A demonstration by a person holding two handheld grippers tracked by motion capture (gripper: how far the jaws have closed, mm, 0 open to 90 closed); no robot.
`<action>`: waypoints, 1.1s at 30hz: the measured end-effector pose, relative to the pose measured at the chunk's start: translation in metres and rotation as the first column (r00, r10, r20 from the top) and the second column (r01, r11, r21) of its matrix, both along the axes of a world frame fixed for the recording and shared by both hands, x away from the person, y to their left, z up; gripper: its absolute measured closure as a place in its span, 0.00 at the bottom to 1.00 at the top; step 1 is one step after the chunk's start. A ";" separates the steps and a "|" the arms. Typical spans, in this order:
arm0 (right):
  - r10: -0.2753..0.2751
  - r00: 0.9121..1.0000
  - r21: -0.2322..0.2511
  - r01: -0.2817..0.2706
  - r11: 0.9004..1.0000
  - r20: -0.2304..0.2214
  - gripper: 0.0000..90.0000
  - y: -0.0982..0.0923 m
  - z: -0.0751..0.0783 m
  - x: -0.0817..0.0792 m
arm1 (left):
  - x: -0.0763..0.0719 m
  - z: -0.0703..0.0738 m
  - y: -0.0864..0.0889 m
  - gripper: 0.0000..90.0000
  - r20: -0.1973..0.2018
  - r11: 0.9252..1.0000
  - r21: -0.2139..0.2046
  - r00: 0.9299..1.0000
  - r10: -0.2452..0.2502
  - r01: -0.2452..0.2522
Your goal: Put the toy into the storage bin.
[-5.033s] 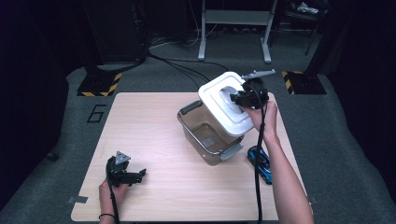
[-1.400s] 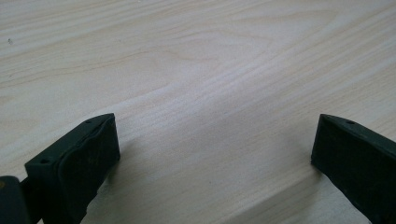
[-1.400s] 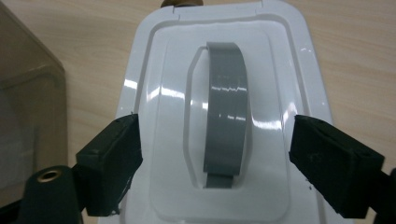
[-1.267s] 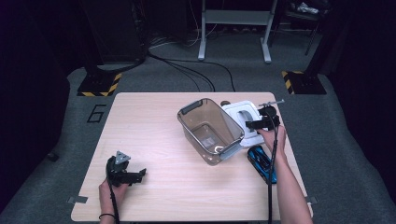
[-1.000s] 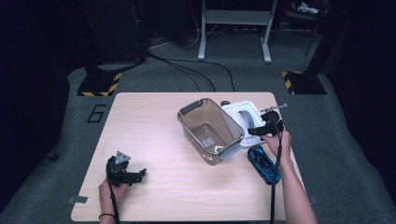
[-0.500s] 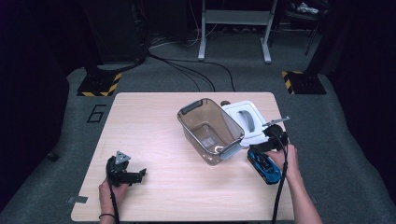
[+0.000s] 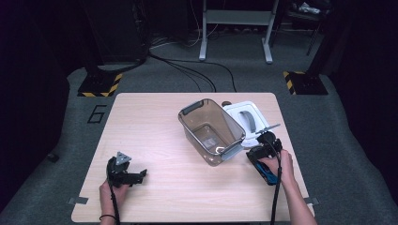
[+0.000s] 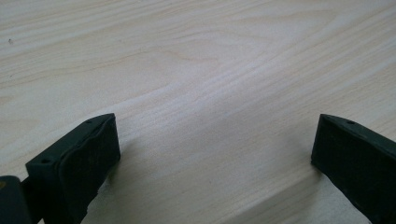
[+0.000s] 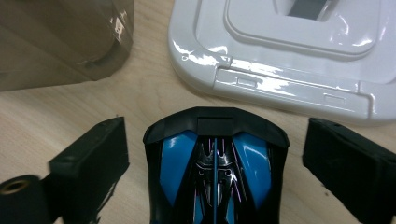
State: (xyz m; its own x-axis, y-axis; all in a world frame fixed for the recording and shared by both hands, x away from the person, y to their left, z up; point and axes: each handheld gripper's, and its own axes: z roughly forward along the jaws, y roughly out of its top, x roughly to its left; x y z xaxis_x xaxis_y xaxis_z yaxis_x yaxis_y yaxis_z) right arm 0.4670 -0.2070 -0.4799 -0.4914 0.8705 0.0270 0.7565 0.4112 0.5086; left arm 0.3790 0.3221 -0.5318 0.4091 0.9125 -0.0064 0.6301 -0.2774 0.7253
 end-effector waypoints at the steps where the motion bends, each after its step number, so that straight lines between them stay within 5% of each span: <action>1: -0.009 1.000 -0.005 0.009 1.000 0.000 0.12 0.001 -0.002 0.000 | 0.000 0.000 0.000 0.01 -0.001 1.000 0.001 1.000 -0.001 0.001; 7: -0.023 1.000 -0.024 0.022 0.999 -0.013 0.25 0.005 -0.007 0.002 | 0.000 0.000 0.000 0.01 -0.001 1.000 -0.001 1.000 -0.001 0.001; 15: -0.012 1.000 -0.052 0.012 0.999 0.003 0.27 0.008 -0.007 0.001 | 0.000 0.000 0.000 0.01 -0.001 1.000 -0.001 1.000 -0.001 0.001; 33: -0.046 0.998 0.031 0.044 0.999 0.048 0.27 -0.008 0.011 -0.014 | 0.000 0.000 0.000 0.01 -0.001 1.000 -0.001 1.000 -0.001 0.001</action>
State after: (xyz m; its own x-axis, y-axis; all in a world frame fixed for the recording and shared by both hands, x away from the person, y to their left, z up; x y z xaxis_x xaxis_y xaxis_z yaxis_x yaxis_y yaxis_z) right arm 0.4530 -0.2146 -0.4690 -0.4529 0.8910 0.0306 0.7478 0.3610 0.5571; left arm 0.3792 0.3223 -0.5317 0.4100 0.9120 -0.0078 0.6305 -0.2773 0.7249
